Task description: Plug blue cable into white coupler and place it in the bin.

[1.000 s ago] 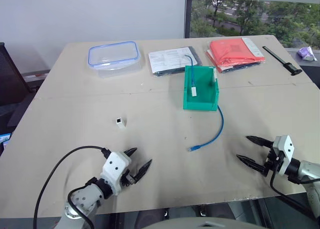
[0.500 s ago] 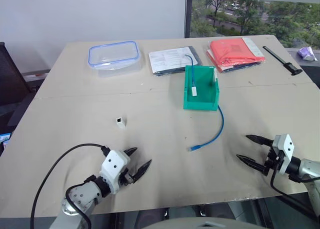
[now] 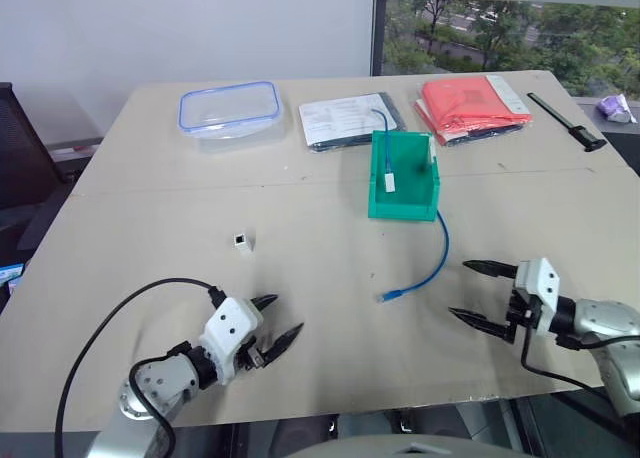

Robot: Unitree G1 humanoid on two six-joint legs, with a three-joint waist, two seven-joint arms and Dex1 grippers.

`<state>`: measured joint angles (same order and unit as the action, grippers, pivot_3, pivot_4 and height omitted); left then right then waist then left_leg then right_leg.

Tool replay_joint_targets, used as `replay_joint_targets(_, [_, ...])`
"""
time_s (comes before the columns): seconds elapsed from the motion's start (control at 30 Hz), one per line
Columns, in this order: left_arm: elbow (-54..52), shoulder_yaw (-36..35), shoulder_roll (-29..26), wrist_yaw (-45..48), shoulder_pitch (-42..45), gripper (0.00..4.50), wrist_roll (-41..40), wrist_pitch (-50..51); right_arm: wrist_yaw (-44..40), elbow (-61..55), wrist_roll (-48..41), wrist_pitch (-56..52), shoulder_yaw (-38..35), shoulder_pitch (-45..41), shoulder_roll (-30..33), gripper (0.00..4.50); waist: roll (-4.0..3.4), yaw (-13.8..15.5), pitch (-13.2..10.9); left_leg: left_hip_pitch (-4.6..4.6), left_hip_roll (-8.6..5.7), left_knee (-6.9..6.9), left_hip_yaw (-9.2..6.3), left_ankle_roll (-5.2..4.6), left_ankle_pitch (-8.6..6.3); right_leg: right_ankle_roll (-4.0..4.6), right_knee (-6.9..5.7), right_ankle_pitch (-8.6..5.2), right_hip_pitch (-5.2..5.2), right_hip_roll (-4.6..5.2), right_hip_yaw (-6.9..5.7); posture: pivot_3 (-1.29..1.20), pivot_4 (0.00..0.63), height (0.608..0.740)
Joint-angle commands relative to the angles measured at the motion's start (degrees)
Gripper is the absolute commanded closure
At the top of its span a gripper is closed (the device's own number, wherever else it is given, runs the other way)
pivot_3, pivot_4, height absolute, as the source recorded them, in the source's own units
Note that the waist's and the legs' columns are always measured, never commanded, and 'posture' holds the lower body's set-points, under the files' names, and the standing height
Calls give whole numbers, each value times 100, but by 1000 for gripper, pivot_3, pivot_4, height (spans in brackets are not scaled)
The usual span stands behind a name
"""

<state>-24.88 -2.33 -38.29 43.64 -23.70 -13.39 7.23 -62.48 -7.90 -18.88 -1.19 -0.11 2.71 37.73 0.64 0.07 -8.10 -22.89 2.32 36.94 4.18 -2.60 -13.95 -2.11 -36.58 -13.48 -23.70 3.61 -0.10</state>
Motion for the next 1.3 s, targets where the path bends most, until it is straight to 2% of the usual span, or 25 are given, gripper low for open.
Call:
replay_joint_targets(0.03, [-445, 108, -458, 696, 420, 817, -400, 306, -94, -285, 394, -188, 668, -413, 15, 18, 14, 23, -26, -3, 0, 2, 1, 0, 0, 11, 0, 7, -2, 2, 0, 0, 150, 737])
replay_joint_targets(0.27, [-668, 260, -1059, 1588, 1260, 817, -832, 635, -414, 557, 1038, 69, 1591, -1323, -138, 18, 43, 47, -47, -46, -1, 13, -3, -11, 7, 16, 7, 11, -24, -12, -11, 0, 150, 737])
replay_joint_targets(0.3, [-651, 283, -1087, 1661, 1353, 817, -861, 635, -459, 668, 1056, 39, 1659, -1446, -181, 259, 46, 41, -47, -46, 0, 15, -5, -11, 7, 16, 7, 11, -23, -29, -11, 0, 150, 737])
replay_joint_targets(0.37, [-623, 311, -1095, 1738, 1466, 817, -867, 624, -491, 833, 1100, -3, 1737, -1606, -231, 789, 48, 36, -48, -45, 5, 17, -5, -11, 7, 16, 6, 11, -21, -41, -10, 0, 150, 737])
replay_joint_targets(0.43, [-607, 335, -1070, 1769, 1523, 817, -829, 612, -491, 939, 1139, -40, 1792, -1717, -269, 1687, 49, 31, -48, -43, 8, 19, -6, -11, 7, 16, 0, 11, -20, -46, -10, 0, 150, 737])
replay_joint_targets(0.53, [-589, 359, -1021, 1774, 1529, 817, -785, 601, -451, 1016, 1197, -80, 1883, -1821, -321, 3367, 49, 33, -49, -27, 12, 28, -6, -11, 8, 16, -15, 11, -11, -49, -8, 0, 150, 737])
replay_joint_targets(0.63, [-579, 361, -988, 1754, 1511, 817, -758, 572, -387, 1069, 1249, -84, 1965, -1916, -417, 4476, 50, 25, -49, 3, 15, 29, -3, -10, 8, 14, -16, 10, 9, -47, -5, 0, 150, 737])
replay_joint_targets(0.83, [-496, 317, -956, 1770, 1538, 817, -771, 536, -204, 1368, 1393, -180, 2072, -2336, -782, 4476, 52, -43, -48, 6, 29, 35, 4, -9, 8, 22, -19, 15, 7, -45, -7, 0, 150, 737])
replay_joint_targets(1.1, [-65, 317, -948, 1744, 1894, 817, -611, 427, 204, 2476, 1709, -9, 2112, -3188, -1409, 4476, 51, -84, -49, 2, 31, 33, 7, -9, 8, 26, -25, 18, 5, -54, -7, 0, 150, 737])
replay_joint_targets(1.2, [155, 421, -884, 1653, 2124, 817, -465, 449, 107, 2354, 1592, -67, 2047, -3119, -1359, 3463, 51, -65, -49, 0, 26, 33, 7, -9, 8, 26, -24, 18, 5, -50, -8, 0, 150, 737])
replay_joint_targets(1.27, [311, 542, -759, 1530, 2348, 817, -425, 639, 198, 2154, 1465, -1, 1856, -3040, -1343, 2265, 51, -55, -49, -4, 21, 33, 10, -9, 8, 25, -22, 18, 5, -46, -7, 0, 150, 737])
replay_joint_targets(1.3, [363, 600, -707, 1493, 2452, 817, -448, 784, 268, 2060, 1386, 14, 1740, -3009, -1364, 1972, 51, -44, -49, -5, 18, 33, 9, -9, 8, 25, -22, 17, 5, -44, -7, 0, 150, 737])
